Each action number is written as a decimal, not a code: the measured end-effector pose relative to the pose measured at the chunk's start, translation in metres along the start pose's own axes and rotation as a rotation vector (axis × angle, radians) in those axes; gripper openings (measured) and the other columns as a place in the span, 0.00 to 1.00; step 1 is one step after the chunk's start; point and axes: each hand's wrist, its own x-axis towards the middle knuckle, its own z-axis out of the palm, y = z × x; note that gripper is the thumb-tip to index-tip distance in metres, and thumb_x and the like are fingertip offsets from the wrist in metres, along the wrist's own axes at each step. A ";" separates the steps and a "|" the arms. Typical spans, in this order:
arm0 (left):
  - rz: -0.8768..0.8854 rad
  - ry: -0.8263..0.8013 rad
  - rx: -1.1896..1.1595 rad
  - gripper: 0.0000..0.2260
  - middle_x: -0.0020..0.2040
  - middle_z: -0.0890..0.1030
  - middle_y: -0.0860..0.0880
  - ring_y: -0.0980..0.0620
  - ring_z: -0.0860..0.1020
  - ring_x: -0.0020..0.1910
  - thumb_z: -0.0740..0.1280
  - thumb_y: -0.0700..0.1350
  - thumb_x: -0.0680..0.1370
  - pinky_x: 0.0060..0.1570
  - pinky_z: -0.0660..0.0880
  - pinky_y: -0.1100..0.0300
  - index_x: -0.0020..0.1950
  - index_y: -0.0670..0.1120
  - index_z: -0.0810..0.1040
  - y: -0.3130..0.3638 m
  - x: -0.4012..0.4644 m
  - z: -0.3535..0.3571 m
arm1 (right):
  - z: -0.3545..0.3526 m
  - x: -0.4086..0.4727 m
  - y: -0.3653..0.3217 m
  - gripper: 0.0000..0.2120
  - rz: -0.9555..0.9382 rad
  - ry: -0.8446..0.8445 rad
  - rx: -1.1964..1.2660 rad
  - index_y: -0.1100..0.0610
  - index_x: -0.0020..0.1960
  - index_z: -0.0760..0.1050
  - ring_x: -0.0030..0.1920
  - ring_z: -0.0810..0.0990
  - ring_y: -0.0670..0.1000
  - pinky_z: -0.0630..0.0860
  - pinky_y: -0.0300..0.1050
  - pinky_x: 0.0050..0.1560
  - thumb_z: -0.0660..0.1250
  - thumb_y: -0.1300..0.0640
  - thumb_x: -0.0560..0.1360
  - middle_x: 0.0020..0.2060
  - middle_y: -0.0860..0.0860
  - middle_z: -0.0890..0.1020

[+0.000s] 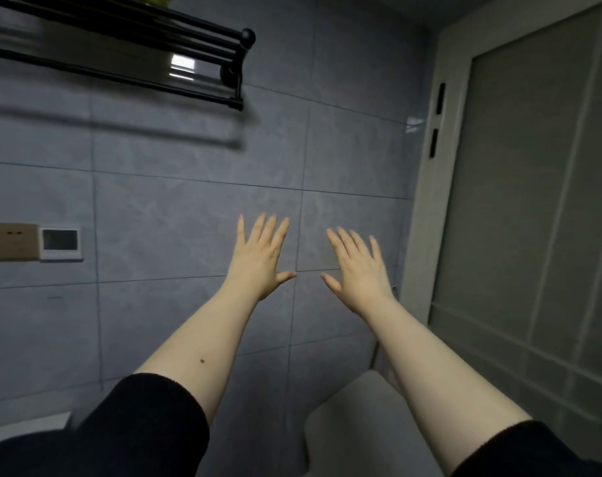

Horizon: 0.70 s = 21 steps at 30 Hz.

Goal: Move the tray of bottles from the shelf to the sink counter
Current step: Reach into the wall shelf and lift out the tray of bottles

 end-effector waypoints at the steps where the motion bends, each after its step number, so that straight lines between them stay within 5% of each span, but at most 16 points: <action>1: 0.023 0.005 -0.022 0.43 0.79 0.48 0.44 0.44 0.44 0.78 0.55 0.68 0.75 0.73 0.38 0.39 0.78 0.46 0.38 0.004 0.000 0.000 | -0.003 -0.005 0.002 0.36 0.020 -0.004 -0.013 0.52 0.75 0.42 0.75 0.50 0.53 0.45 0.57 0.75 0.58 0.42 0.76 0.76 0.52 0.53; 21: 0.434 0.124 -0.386 0.41 0.79 0.51 0.44 0.45 0.46 0.78 0.55 0.66 0.76 0.73 0.39 0.40 0.78 0.45 0.40 0.184 -0.018 -0.050 | -0.109 -0.161 0.107 0.32 0.338 -0.105 -0.366 0.55 0.74 0.50 0.73 0.59 0.54 0.52 0.56 0.73 0.60 0.48 0.76 0.73 0.54 0.61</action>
